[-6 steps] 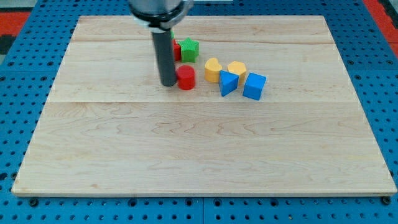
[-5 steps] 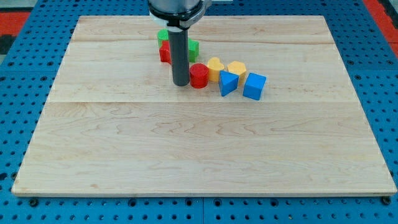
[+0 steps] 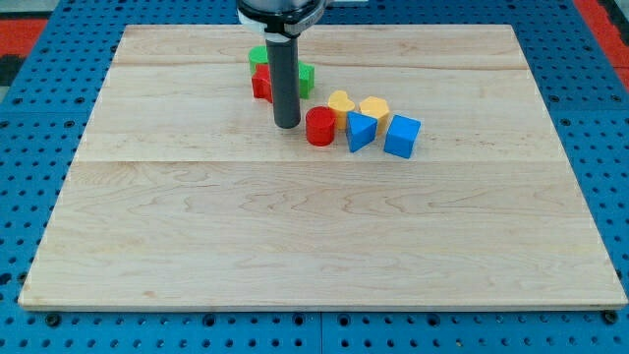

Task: Push the green star into the group of blocks

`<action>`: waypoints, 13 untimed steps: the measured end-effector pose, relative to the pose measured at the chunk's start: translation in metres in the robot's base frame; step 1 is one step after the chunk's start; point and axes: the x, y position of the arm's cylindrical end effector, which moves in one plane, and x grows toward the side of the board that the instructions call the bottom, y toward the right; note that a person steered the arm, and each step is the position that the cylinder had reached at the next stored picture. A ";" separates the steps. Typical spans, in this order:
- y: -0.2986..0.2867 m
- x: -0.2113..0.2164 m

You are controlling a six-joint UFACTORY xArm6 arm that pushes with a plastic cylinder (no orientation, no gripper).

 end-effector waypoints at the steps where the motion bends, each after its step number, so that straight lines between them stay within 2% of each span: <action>1: 0.026 0.005; 3: -0.102 -0.006; 4: -0.141 -0.067; 5: -0.122 -0.117; 6: -0.077 -0.152; 7: -0.007 -0.129; 8: 0.024 -0.080; 9: 0.022 -0.043; 10: 0.010 -0.032; 11: 0.010 0.005; 12: -0.001 0.015; 13: -0.009 0.046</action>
